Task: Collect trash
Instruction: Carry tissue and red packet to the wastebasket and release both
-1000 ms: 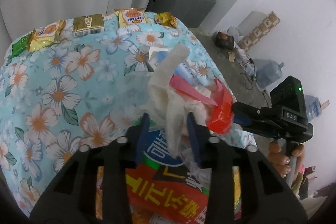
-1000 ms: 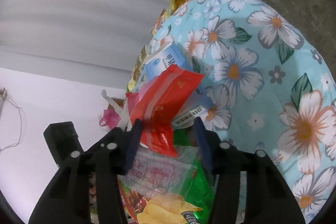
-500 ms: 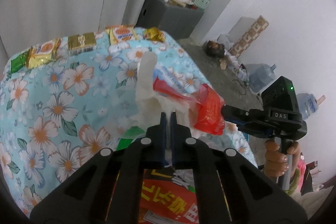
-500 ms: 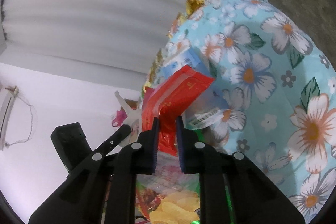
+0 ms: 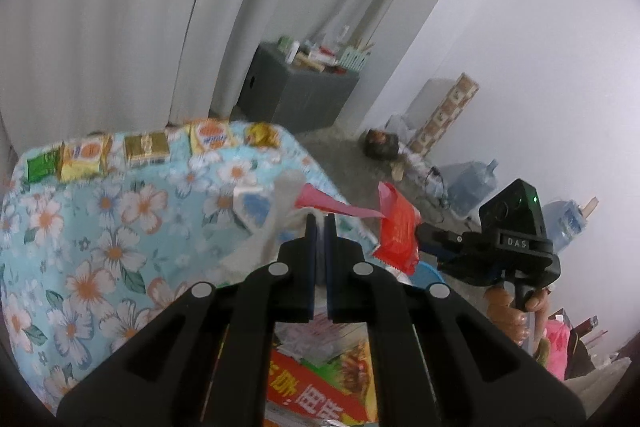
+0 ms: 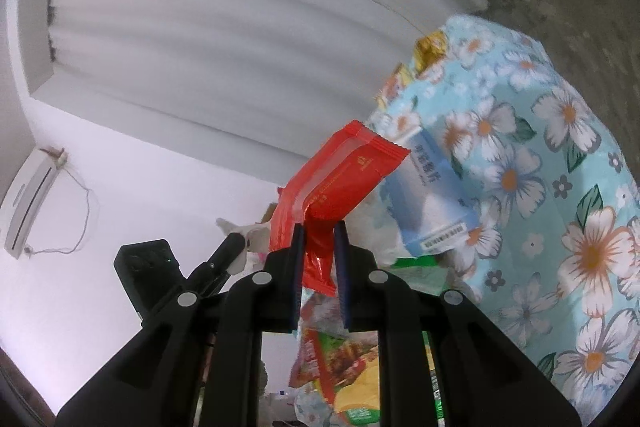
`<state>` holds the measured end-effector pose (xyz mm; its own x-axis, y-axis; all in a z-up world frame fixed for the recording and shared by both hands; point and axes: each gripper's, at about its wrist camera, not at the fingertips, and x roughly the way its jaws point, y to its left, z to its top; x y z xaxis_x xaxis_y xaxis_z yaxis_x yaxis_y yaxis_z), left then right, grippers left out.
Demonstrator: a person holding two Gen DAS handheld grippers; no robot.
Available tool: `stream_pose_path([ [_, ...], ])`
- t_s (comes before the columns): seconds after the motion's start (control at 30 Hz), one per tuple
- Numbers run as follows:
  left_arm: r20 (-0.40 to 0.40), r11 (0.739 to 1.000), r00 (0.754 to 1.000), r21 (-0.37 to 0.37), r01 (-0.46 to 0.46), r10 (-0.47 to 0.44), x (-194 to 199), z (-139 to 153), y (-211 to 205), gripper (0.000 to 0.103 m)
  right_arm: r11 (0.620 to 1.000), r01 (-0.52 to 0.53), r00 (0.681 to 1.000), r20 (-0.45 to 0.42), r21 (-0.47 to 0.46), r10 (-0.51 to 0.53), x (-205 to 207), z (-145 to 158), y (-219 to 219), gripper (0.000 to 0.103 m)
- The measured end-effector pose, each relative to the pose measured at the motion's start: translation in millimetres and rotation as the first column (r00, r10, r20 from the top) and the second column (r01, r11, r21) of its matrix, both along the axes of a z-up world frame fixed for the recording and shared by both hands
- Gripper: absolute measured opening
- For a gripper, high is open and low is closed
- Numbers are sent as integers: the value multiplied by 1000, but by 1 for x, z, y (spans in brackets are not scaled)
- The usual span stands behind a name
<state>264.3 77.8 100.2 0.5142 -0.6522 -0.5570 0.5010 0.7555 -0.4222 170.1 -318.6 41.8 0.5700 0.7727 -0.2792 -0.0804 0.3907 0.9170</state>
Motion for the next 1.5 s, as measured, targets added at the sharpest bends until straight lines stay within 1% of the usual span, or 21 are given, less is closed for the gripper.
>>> stream_pose_path([
  [0.13, 46, 1000, 999, -28, 4, -3, -11, 19, 0, 2, 1000, 11, 999, 44, 3, -11, -12, 17, -6, 15],
  [0.33, 94, 999, 996, -46, 15, -10, -31, 41, -8, 2, 999, 47, 993, 108, 1, -46, -39, 40, -24, 15],
  [0.6, 143, 999, 990, -52, 16, -8, -56, 62, -26, 2, 994, 105, 982, 157, 11, -105, -78, 53, -57, 14],
  [0.7, 166, 998, 986, -53, 34, -24, -67, 71, -38, 2, 992, 126, 977, 170, 7, -126, -93, 55, -70, 15],
  [0.83, 174, 995, 982, -50, 83, -73, -81, 77, -67, 2, 983, 182, 968, 177, 2, -179, -116, 52, -96, 15],
  [0.93, 162, 987, 976, -37, 153, -145, -87, 77, -105, 2, 971, 238, 957, 168, 8, -236, -138, 46, -121, 15],
  [1.0, 143, 978, 969, -29, 208, -202, -88, 75, -135, 2, 957, 290, 946, 149, 10, -288, -157, 39, -142, 15],
  [1.07, 103, 964, 961, -33, 262, -258, -86, 69, -166, 2, 940, 341, 932, 129, 4, -339, -175, 32, -161, 15],
  [1.17, 17, 935, 935, -34, 354, -354, -83, 51, -223, 2, 903, 429, 900, 90, -16, -426, -206, 19, -194, 15],
  [1.27, -80, 896, 893, -30, 443, -444, -84, 28, -288, 2, 856, 516, 857, 36, -46, -514, -233, 2, -226, 14],
  [1.3, -105, 883, 877, -19, 469, -468, -85, 19, -312, 2, 831, 552, 833, 5, -67, -553, -243, -8, -240, 14],
  [1.33, -129, 865, 857, -8, 502, -498, -86, 8, -337, 2, 815, 574, 817, -16, -80, -577, -249, -14, -249, 15],
  [1.37, -143, 856, 847, -1, 517, -512, -85, 0, -350, 2, 795, 600, 795, -41, -95, -605, -255, -23, -260, 14],
  [1.4, -165, 842, 831, 10, 540, -531, -85, -13, -375, 2, 778, 619, 777, -62, -107, -626, -258, -31, -268, 15],
  [1.47, -195, 816, 803, 24, 578, -563, -85, -32, -411, 2, 745, 657, 736, -118, -113, -667, -262, -55, -289, 15],
  [1.5, -209, 807, 794, 35, 590, -571, -85, -42, -431, 2, 734, 669, 722, -134, -115, -679, -263, -63, -297, 15],
])
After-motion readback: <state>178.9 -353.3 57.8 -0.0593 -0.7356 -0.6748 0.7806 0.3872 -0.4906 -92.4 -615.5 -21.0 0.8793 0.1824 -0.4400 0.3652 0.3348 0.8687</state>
